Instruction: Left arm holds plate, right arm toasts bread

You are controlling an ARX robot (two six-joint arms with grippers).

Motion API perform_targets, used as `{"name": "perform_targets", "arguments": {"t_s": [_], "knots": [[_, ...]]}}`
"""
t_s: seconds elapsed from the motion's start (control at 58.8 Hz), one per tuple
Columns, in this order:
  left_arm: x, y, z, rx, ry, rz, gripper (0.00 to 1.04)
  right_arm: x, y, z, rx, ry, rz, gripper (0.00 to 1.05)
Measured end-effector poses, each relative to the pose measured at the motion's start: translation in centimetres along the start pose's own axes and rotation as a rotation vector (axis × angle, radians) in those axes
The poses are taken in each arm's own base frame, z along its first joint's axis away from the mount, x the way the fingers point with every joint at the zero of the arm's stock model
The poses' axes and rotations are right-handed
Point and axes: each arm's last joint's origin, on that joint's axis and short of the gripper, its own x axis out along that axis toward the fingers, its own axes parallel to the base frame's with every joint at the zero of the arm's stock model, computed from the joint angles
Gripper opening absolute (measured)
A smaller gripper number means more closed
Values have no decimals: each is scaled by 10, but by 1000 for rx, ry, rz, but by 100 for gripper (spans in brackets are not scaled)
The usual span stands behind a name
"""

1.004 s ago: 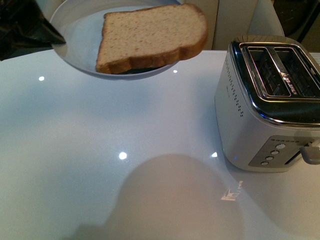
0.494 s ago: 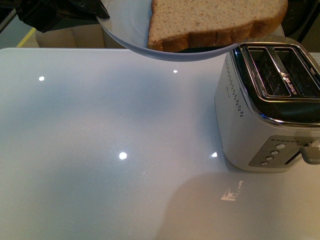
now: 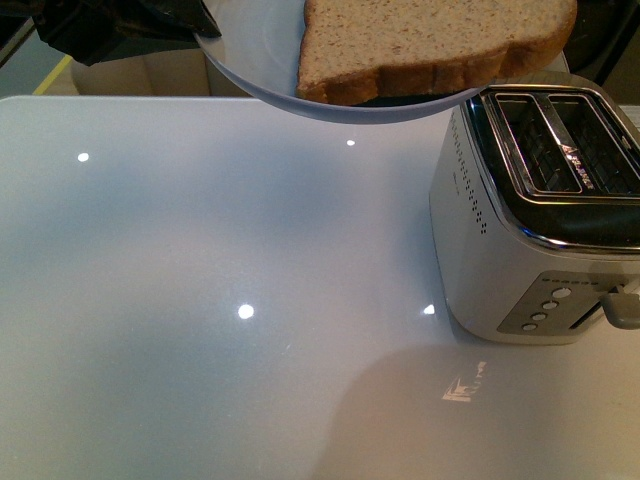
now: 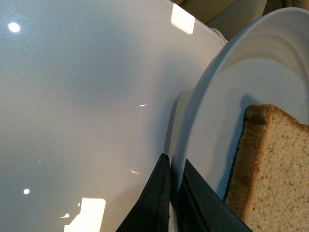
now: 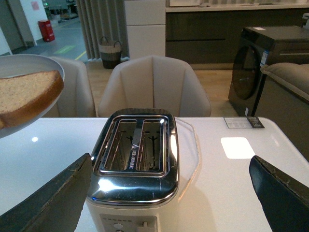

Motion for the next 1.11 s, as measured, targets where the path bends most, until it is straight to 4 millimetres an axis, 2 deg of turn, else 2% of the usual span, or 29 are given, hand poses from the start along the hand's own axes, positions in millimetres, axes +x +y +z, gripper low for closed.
{"name": "perform_targets", "arguments": {"t_s": [0.102,0.204,0.272,0.374,0.494,0.681,0.851,0.987,1.106], "knots": [[0,0,0,0,0,0,3,0,0,-1,5,22,11,96],[0,0,0,-1,-3,4,3,3,1,-2,80,407,102,96],[0,-1,0,1,0,0,3,6,1,-8,109,536,102,96],[0,0,0,1,-1,1,3,11,2,-9,112,555,94,96],[0,0,0,0,-4,3,3,21,3,2,139,516,121,96],[0,-1,0,1,-1,1,3,60,1,26,252,460,152,96],[0,0,0,1,-2,1,3,123,13,48,439,426,245,96],[0,0,0,1,-2,1,3,149,29,52,567,437,324,96],[0,0,0,1,-2,1,3,161,47,48,657,469,365,96]]}}
